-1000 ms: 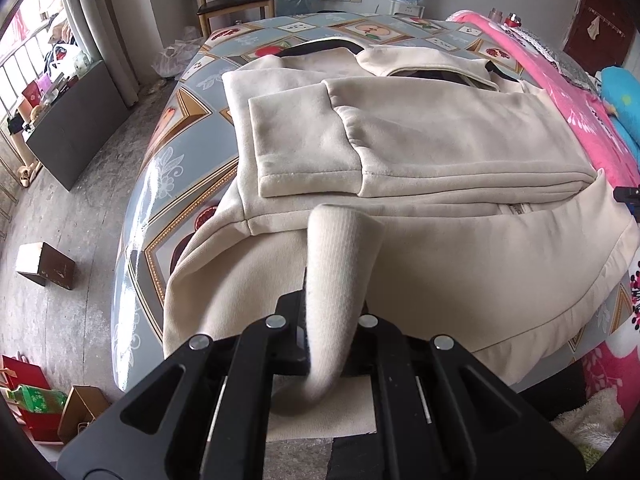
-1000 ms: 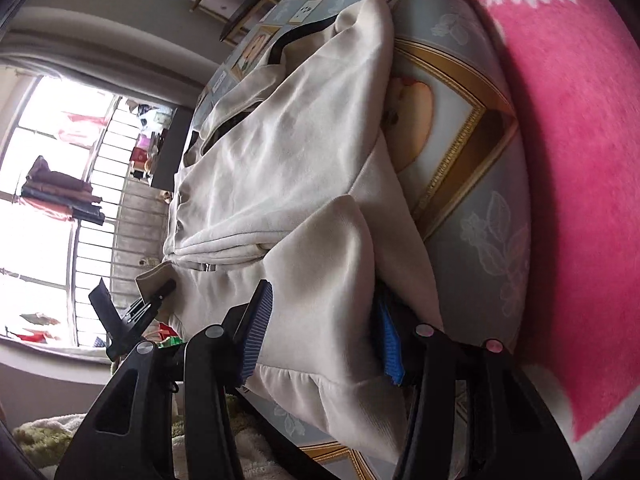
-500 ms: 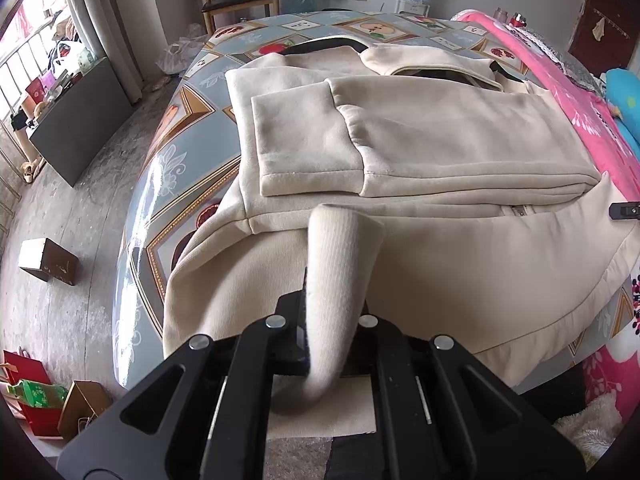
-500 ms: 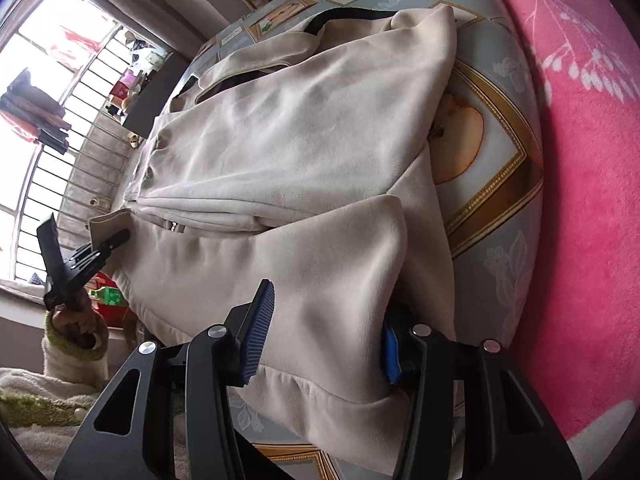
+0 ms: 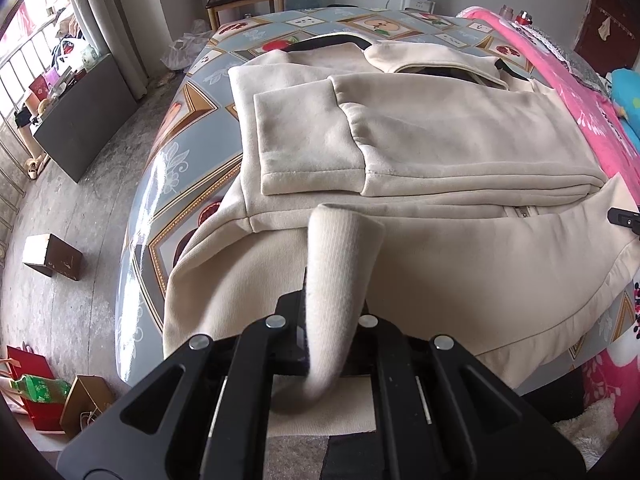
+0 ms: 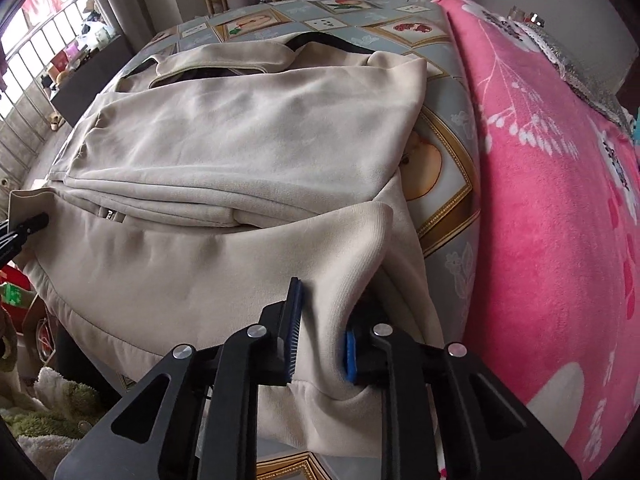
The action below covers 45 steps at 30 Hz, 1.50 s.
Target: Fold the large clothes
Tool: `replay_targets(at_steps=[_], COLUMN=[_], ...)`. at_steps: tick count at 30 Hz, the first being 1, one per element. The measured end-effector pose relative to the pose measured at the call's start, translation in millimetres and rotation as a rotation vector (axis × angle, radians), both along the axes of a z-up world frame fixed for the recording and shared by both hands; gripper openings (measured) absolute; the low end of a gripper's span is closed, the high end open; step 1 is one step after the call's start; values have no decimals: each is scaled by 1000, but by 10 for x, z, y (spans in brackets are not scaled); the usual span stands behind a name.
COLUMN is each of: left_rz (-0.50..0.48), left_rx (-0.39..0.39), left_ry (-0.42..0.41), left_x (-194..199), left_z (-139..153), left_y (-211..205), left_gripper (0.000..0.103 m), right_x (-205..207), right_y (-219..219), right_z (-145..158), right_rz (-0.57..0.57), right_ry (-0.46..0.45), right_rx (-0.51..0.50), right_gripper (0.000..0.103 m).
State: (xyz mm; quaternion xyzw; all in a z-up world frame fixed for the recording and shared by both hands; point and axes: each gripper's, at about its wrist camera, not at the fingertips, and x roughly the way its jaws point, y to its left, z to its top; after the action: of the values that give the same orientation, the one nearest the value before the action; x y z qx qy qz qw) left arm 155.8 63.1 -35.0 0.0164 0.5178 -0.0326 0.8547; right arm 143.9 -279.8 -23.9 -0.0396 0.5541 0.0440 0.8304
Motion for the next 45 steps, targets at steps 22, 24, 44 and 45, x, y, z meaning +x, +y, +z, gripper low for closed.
replay_targets(at_steps=[22, 24, 44, 45], left_rz=[-15, -16, -68, -77], left_rx=[-9, -10, -87, -88], left_ry=[-1, -1, -41, -49], left_x=[-16, -10, -45, -53], left_z=[2, 1, -10, -9], left_y=[6, 9, 147, 156], left_gripper=[6, 6, 9, 9], right_x=[-31, -28, -104, -107], right_y=[240, 242, 198, 191], right_z=[-90, -92, -3, -2], right_rz=[-33, -34, -118, -124], right_ry=[-15, -14, -83, -89], right_rx=[-162, -165, -122, -117], right_gripper=[13, 13, 13, 13])
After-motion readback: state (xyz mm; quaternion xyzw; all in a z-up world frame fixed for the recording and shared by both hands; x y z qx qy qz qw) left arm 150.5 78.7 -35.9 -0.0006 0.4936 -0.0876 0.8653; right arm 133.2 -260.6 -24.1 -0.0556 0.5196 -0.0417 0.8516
